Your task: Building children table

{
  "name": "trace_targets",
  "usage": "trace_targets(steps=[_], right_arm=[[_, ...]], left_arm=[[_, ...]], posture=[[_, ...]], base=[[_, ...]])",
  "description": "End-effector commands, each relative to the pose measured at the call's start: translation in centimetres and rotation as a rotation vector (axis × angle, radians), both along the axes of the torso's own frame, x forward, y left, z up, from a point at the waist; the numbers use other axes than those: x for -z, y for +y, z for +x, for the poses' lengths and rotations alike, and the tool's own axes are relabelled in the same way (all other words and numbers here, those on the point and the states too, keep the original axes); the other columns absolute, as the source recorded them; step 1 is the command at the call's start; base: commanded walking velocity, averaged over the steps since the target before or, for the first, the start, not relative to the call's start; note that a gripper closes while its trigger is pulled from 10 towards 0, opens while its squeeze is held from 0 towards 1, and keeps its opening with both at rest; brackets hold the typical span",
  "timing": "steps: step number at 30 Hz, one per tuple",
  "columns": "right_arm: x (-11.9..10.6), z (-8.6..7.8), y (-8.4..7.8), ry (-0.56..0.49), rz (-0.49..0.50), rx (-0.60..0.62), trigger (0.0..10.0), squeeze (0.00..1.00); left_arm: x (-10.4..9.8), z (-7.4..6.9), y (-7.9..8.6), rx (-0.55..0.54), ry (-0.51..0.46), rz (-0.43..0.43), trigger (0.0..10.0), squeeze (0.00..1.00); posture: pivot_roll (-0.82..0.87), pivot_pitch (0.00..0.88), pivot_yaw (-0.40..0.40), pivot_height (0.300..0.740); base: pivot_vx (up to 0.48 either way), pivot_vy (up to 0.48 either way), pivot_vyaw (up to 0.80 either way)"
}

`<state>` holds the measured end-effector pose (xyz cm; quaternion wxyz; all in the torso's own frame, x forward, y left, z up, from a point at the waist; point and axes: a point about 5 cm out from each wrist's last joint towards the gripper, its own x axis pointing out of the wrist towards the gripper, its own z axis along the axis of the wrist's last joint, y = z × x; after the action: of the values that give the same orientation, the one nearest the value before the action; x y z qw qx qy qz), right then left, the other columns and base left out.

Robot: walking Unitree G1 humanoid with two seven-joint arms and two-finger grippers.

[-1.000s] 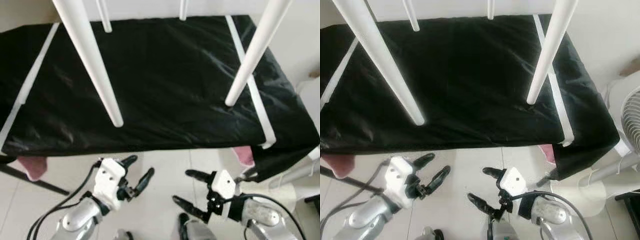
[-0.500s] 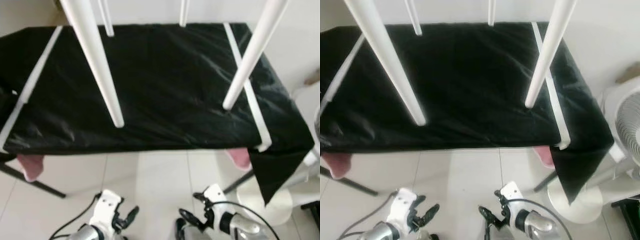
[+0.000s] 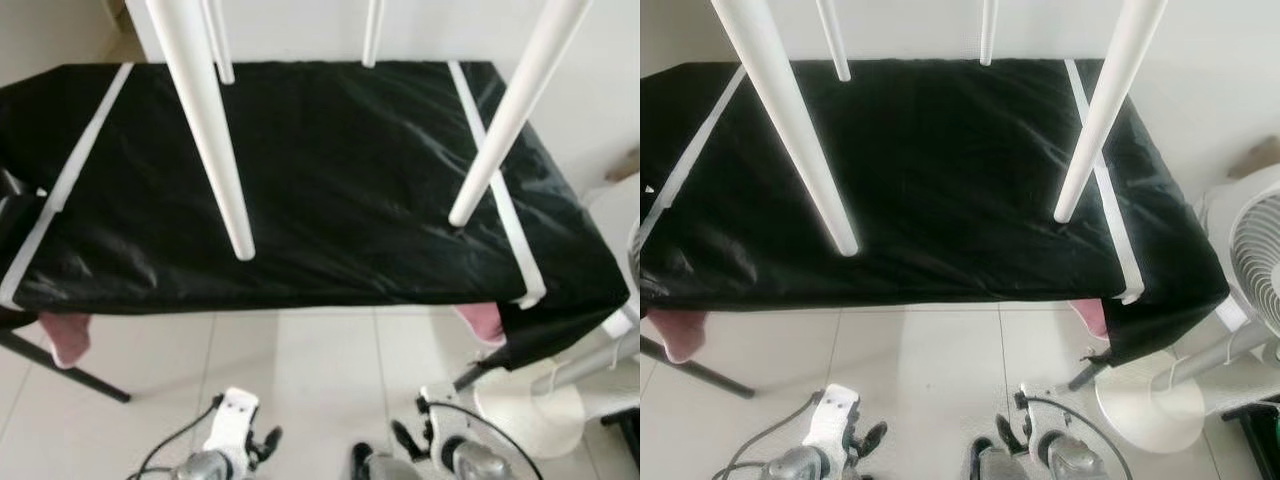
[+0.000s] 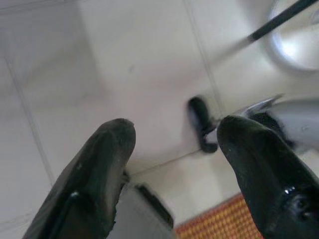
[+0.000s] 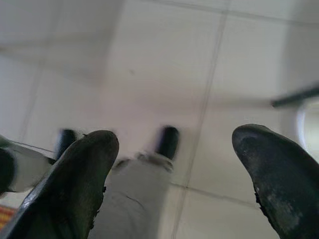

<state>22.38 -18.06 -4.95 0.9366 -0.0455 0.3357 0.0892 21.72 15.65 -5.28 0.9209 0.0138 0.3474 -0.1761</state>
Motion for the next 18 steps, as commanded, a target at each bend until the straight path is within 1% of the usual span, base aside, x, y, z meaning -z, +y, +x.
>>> trace_targets(steps=[1,4,6,8,9,12,13,14,16,17,18], right_arm=[[1.4,-1.7,-0.6,0.078,-0.037,0.051,10.0,0.00],[1.7,-2.1,-0.8,0.095,-0.056,0.060,10.0,0.00],[2.2,-2.9,-1.0,0.123,-0.075,0.080,10.0,0.00],[2.2,-2.9,-1.0,0.123,-0.075,0.080,10.0,0.00],[2.7,-3.8,-1.5,0.154,-0.098,0.129,10.0,0.00],[2.9,-4.1,-1.8,0.163,-0.113,0.147,10.0,0.00],[3.1,-4.5,-2.0,0.177,-0.132,0.158,10.0,0.00],[3.1,-4.5,-2.0,0.177,-0.132,0.158,10.0,0.00],[3.5,-5.2,-2.2,0.210,-0.145,0.159,10.0,0.00],[3.5,-5.2,-2.2,0.210,-0.145,0.159,10.0,0.00],[3.5,-5.3,-2.2,0.216,-0.149,0.150,10.0,0.00]], left_arm=[[1.6,-1.9,1.2,-0.085,0.093,0.082,10.0,0.00],[1.8,-2.1,1.3,-0.093,0.101,0.103,10.0,0.00],[2.1,-2.3,1.3,-0.096,0.109,0.135,10.0,0.00],[2.1,-2.3,1.3,-0.096,0.109,0.135,10.0,0.00],[2.3,-2.5,1.1,-0.098,0.117,0.157,10.0,0.00],[2.4,-2.6,1.1,-0.107,0.121,0.159,10.0,0.00],[2.6,-2.7,1.1,-0.117,0.130,0.168,10.0,0.00],[2.6,-2.7,1.1,-0.117,0.130,0.168,10.0,0.00],[2.9,-3.1,1.0,-0.119,0.144,0.202,10.0,0.00],[2.9,-3.1,1.0,-0.119,0.144,0.202,10.0,0.00],[2.9,-3.1,0.7,-0.106,0.135,0.205,10.0,0.00]], posture=[[-0.04,0.174,-0.007,0.740],[-0.04,0.171,-0.007,0.740],[-0.05,0.163,-0.007,0.740],[-0.05,0.163,-0.007,0.740],[-0.05,0.154,-0.007,0.740],[-0.05,0.153,-0.006,0.740],[-0.05,0.142,-0.013,0.740],[-0.05,0.142,-0.013,0.740],[-0.05,0.134,-0.016,0.740],[-0.05,0.134,-0.016,0.740],[-0.03,0.117,-0.031,0.740]], base=[[0.000,0.000,0.00],[0.000,0.000,0.00],[0.000,0.000,0.00],[0.000,0.000,0.00],[0.000,0.000,0.00],[0.000,0.000,0.00],[0.000,0.000,0.00],[0.000,0.000,0.00],[0.000,0.000,0.00],[0.000,0.000,0.00],[0.000,0.000,0.00]])
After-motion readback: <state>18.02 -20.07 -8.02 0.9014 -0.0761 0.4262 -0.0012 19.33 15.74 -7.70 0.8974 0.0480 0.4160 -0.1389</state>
